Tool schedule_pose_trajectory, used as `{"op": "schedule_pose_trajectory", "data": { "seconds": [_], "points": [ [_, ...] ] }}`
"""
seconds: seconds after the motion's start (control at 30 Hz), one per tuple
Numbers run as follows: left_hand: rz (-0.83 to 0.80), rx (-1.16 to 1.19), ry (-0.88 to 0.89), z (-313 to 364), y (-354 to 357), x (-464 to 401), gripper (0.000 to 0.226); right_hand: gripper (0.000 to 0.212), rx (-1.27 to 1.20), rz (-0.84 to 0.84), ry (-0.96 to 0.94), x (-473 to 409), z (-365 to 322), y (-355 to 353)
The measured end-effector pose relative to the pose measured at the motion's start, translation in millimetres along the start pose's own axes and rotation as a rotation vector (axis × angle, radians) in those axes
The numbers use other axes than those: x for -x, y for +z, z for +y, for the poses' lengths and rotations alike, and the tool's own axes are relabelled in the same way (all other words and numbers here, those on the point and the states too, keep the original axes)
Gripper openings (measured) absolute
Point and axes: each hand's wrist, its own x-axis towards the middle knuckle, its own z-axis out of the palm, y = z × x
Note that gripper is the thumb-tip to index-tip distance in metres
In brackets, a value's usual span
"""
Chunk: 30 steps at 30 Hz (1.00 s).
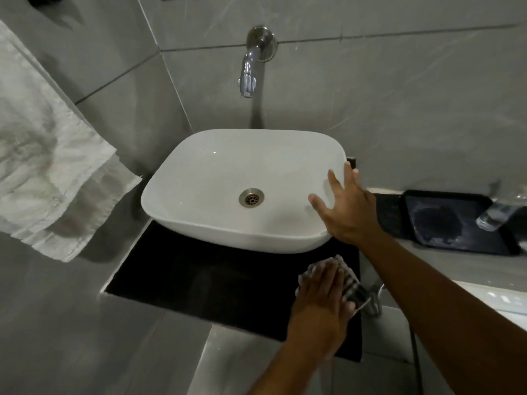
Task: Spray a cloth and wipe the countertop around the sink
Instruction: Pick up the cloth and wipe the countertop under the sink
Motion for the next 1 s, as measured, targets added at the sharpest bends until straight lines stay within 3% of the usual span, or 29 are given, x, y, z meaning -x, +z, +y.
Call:
{"op": "schedule_pose_trajectory", "data": {
  "seconds": [0.07,0.1,0.17,0.23,0.33,0.43,0.5,0.63,0.7,0.83,0.87,0.93,1.0],
  "points": [
    [-0.057,0.047,0.048,-25.1,-19.5,7.8,0.055,0.083,0.019,-0.014,-0.003,-0.3,0.3,-0.9],
    [-0.006,0.109,0.036,-48.0,-35.5,15.9,0.049,0.084,0.024,-0.015,-0.002,-1.2,0.9,-1.5],
    [0.065,0.185,-0.104,-115.0,-75.6,41.6,0.044,0.083,0.027,-0.027,-0.003,0.9,0.6,-1.1],
    [0.035,0.005,-0.255,-198.0,-125.6,57.7,0.045,0.083,0.016,-0.026,0.002,-0.3,0.7,-0.3],
    [0.153,-0.039,-0.631,-288.0,-168.9,66.8,0.047,0.083,0.003,0.003,0.005,-3.1,-0.2,3.3],
    [0.269,-0.184,-0.707,-256.4,-145.3,54.8,0.046,0.085,-0.018,0.019,0.025,-3.5,-1.2,5.4],
    [0.304,-0.144,-0.546,-187.7,-101.4,44.3,0.045,0.084,-0.030,0.026,0.038,-1.9,-1.6,5.3],
    [0.028,0.019,-0.198,-20.3,-8.3,24.0,0.058,0.081,-0.020,0.009,0.024,-0.7,-2.7,1.4],
    [-0.040,-0.022,-0.128,18.2,17.4,13.8,0.064,0.081,-0.017,0.019,0.013,1.1,-1.7,0.7],
    [-0.014,0.001,0.071,-18.3,-9.3,20.2,0.057,0.082,0.019,0.006,-0.008,-1.5,1.6,3.0],
    [0.005,0.047,0.045,-45.7,-28.4,26.6,0.054,0.081,0.030,0.004,-0.009,-1.7,2.3,3.0],
    [0.022,-0.024,-0.090,-121.0,-72.5,36.1,0.048,0.080,0.040,0.004,-0.011,-1.2,2.9,1.9],
    [0.020,-0.129,-0.384,-215.9,-125.2,50.3,0.041,0.079,0.028,0.006,-0.017,-2.2,2.1,3.1]
  ]
}}
